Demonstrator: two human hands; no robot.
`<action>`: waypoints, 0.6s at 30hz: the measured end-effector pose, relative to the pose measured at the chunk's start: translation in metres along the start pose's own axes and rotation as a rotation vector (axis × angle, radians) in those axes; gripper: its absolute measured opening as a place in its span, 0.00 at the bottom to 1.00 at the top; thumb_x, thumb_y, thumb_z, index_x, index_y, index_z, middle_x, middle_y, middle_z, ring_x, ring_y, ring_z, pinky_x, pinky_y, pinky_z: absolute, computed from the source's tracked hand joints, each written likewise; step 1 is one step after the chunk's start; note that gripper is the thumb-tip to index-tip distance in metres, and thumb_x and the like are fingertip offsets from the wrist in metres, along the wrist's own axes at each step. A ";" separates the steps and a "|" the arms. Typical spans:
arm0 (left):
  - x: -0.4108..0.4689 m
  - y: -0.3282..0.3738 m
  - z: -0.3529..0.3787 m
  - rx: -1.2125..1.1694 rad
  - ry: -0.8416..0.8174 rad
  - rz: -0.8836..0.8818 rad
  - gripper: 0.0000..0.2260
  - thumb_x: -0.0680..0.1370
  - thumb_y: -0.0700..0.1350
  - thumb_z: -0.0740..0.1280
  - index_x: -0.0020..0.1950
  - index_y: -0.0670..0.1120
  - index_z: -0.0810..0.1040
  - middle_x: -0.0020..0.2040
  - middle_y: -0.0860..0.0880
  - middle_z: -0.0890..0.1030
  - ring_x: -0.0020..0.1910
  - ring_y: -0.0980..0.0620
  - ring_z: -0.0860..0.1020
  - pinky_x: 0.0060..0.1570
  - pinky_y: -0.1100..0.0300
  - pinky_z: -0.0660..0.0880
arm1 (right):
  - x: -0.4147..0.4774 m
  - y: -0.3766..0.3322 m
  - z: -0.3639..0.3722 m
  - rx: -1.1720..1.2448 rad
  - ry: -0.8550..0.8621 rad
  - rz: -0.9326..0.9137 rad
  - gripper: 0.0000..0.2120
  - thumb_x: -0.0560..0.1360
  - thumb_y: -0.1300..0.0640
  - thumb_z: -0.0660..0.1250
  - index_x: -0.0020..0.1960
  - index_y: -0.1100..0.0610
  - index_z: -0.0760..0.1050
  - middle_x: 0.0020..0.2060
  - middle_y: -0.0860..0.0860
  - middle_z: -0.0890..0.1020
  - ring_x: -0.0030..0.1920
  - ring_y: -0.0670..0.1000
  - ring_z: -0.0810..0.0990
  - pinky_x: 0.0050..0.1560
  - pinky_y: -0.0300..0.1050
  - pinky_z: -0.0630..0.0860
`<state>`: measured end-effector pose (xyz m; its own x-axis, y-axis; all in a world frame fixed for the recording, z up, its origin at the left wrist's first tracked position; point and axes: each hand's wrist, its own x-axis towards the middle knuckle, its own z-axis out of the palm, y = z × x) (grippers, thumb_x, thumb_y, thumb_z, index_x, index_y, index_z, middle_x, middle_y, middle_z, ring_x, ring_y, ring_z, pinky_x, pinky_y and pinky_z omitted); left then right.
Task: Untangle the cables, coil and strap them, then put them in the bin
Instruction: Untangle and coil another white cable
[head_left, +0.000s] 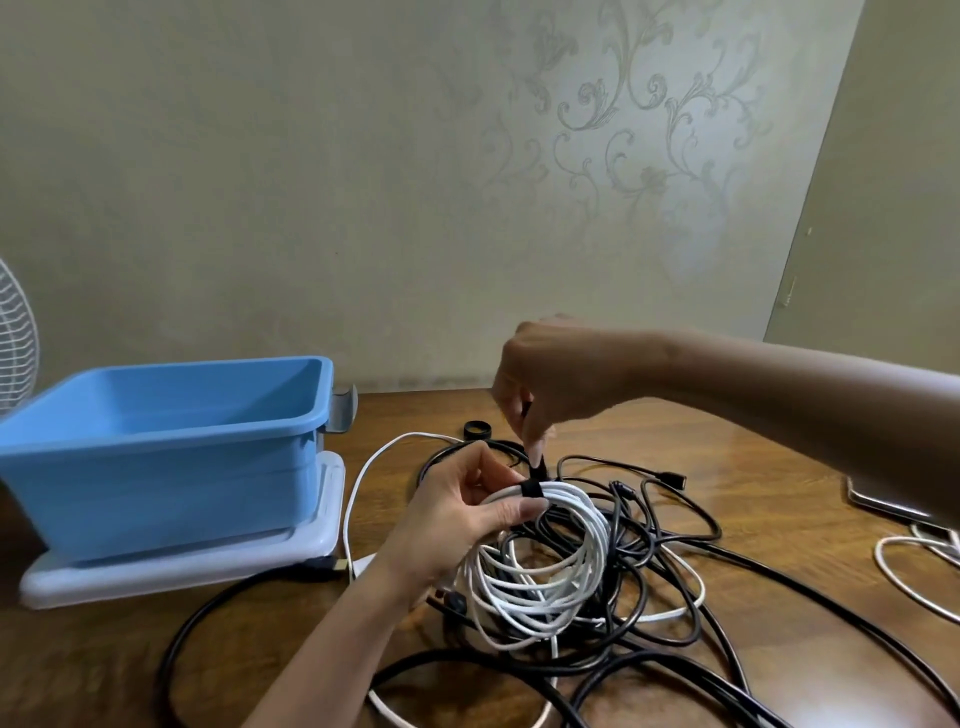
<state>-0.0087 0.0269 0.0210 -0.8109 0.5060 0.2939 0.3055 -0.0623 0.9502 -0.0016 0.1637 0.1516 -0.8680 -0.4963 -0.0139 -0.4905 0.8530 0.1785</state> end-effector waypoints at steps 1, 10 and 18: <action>0.000 0.000 -0.001 0.003 0.006 0.001 0.12 0.63 0.42 0.75 0.39 0.42 0.75 0.34 0.52 0.80 0.33 0.60 0.77 0.34 0.69 0.73 | -0.001 -0.005 0.000 0.004 0.026 -0.002 0.06 0.68 0.51 0.76 0.41 0.51 0.82 0.34 0.42 0.81 0.36 0.39 0.76 0.39 0.39 0.72; -0.003 0.002 0.002 0.105 -0.009 0.083 0.11 0.68 0.35 0.75 0.38 0.43 0.73 0.41 0.40 0.82 0.37 0.56 0.81 0.37 0.67 0.75 | -0.002 0.007 0.023 0.443 0.179 0.248 0.09 0.65 0.58 0.79 0.35 0.60 0.80 0.29 0.52 0.83 0.29 0.48 0.82 0.30 0.32 0.77; -0.001 0.000 -0.007 0.090 0.049 -0.001 0.16 0.64 0.45 0.77 0.43 0.39 0.75 0.37 0.43 0.78 0.37 0.50 0.77 0.40 0.56 0.76 | -0.031 -0.027 0.033 0.321 0.400 0.063 0.06 0.66 0.59 0.77 0.36 0.58 0.81 0.27 0.48 0.80 0.29 0.45 0.78 0.31 0.36 0.74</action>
<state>-0.0112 0.0208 0.0218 -0.8339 0.4631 0.3002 0.3470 0.0169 0.9377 0.0359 0.1613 0.1146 -0.8303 -0.4118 0.3755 -0.4915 0.8587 -0.1451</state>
